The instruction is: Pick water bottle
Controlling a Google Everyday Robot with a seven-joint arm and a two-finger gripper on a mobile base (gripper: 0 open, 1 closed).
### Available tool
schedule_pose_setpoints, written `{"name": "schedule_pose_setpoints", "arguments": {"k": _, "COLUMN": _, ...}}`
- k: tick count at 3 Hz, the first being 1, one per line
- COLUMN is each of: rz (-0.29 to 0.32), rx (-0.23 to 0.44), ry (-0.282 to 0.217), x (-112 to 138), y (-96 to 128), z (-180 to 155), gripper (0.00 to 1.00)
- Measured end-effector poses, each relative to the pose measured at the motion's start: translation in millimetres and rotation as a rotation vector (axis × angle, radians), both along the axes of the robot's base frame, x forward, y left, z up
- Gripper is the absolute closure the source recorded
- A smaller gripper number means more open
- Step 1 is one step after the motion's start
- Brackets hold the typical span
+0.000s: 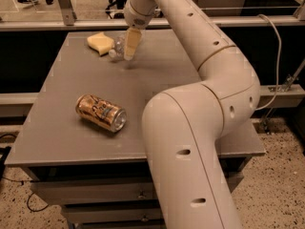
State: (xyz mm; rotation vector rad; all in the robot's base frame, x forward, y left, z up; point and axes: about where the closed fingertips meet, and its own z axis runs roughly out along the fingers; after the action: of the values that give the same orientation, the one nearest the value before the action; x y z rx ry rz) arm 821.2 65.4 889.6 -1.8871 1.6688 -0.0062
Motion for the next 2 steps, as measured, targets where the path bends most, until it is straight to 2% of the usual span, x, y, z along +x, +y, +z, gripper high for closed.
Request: {"name": "schedule_pose_setpoints", "arguments": {"k": 2, "rz": 0.068, "rx": 0.003, "ry": 0.056, "x": -11.4, "y": 12.5, "z": -12.7, "gripper": 0.00}}
